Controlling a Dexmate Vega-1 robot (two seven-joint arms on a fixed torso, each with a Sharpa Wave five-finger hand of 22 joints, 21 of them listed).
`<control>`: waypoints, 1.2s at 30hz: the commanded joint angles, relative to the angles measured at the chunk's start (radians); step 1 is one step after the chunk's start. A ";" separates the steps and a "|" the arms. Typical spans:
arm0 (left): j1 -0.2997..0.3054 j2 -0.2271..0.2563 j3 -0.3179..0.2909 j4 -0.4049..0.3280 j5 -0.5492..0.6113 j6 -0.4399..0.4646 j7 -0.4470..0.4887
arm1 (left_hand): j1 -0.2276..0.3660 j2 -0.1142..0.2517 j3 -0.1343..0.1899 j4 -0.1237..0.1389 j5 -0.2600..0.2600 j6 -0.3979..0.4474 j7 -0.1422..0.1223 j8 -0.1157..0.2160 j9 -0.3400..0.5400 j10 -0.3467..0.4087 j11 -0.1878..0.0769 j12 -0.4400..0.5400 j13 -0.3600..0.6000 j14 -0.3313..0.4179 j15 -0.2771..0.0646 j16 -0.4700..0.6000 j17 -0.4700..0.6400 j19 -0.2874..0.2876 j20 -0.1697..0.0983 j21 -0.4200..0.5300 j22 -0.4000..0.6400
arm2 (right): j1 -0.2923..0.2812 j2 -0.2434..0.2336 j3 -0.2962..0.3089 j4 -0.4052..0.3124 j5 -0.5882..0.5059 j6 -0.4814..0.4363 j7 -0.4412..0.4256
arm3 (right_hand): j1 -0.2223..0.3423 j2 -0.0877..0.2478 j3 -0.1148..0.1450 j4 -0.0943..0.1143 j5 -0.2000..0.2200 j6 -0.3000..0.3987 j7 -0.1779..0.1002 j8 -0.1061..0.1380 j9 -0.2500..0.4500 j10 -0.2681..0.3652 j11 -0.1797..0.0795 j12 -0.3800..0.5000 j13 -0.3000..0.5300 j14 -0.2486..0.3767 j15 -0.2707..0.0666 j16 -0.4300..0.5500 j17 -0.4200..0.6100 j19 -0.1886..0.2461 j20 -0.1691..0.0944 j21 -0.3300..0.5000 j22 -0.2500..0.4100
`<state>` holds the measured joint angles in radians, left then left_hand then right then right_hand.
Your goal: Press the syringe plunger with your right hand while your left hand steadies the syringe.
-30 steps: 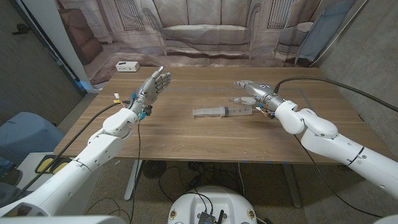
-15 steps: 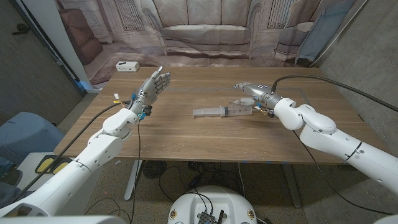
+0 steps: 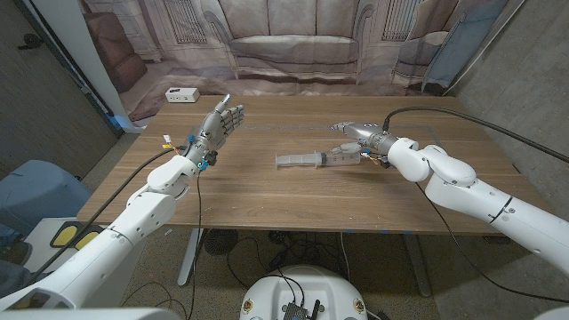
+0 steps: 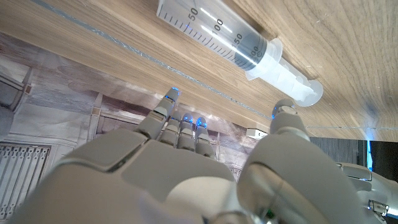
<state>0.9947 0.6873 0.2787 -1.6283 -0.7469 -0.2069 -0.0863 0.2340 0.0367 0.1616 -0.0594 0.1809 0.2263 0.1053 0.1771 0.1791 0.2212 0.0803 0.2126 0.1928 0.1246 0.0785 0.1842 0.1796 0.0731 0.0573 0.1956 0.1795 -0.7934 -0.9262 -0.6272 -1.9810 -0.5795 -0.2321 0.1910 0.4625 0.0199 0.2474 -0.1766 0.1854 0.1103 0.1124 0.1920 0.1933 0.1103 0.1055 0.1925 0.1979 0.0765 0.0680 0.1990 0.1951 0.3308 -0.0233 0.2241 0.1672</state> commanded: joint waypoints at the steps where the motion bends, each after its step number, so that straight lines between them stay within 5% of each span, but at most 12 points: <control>1: -0.009 -0.008 0.003 0.022 -0.002 -0.004 -0.002 | -0.014 -0.001 -0.004 0.003 0.006 0.001 0.000 0.005 0.001 0.004 -0.006 0.001 0.004 -0.003 -0.004 0.001 0.004 0.000 0.001 0.001 0.002 | 0.025 0.019 -0.033 0.025 -0.053 0.002 0.013 | 0.020 -0.001 0.010 -0.003 0.004 -0.009 0.000 -0.001 0.002 -0.006 0.005 -0.002 0.003 -0.004 -0.003 -0.003 0.004 0.006 0.001 -0.007 0.002; 19: 0.008 0.003 -0.006 0.001 0.003 -0.001 0.016 | -0.020 -0.003 -0.008 0.005 0.008 0.006 -0.003 0.009 0.001 0.007 -0.004 0.002 0.004 -0.001 -0.005 0.003 0.003 -0.001 0.003 0.001 0.002 | 0.063 0.063 -0.081 0.076 -0.087 -0.003 0.057 | 0.077 -0.017 0.023 -0.008 0.008 -0.008 -0.009 0.008 0.003 -0.004 -0.003 0.004 0.003 -0.001 -0.009 0.000 0.003 0.009 0.002 -0.016 0.001; 36: 0.018 0.009 -0.011 -0.009 0.003 -0.001 0.019 | -0.022 0.000 -0.010 0.006 0.011 0.013 -0.003 0.012 0.001 0.011 -0.003 0.003 0.004 0.002 -0.006 0.004 0.003 -0.001 0.005 0.002 0.001 | 0.093 0.089 -0.115 0.107 -0.106 -0.014 0.097 | 0.125 -0.041 0.028 0.001 0.008 0.022 -0.004 0.019 0.004 0.042 -0.009 0.020 0.002 0.055 -0.012 0.019 0.003 0.063 0.006 -0.009 0.002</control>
<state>1.0058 0.6915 0.2719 -1.6282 -0.7445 -0.2095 -0.0707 0.2185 0.0317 0.1560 -0.0538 0.1857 0.2303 0.1015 0.1818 0.1767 0.2251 0.0765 0.2127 0.1928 0.1247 0.0785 0.1844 0.1793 0.0714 0.0591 0.1956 0.1792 -0.7188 -0.8535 -0.7203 -1.8936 -0.6727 -0.2378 0.2663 0.5741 -0.0181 0.2686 -0.1775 0.1855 0.1218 0.1052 0.2037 0.1931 0.1416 0.0964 0.2077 0.1977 0.1167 0.0570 0.2109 0.1953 0.3793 -0.0174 0.2090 0.1675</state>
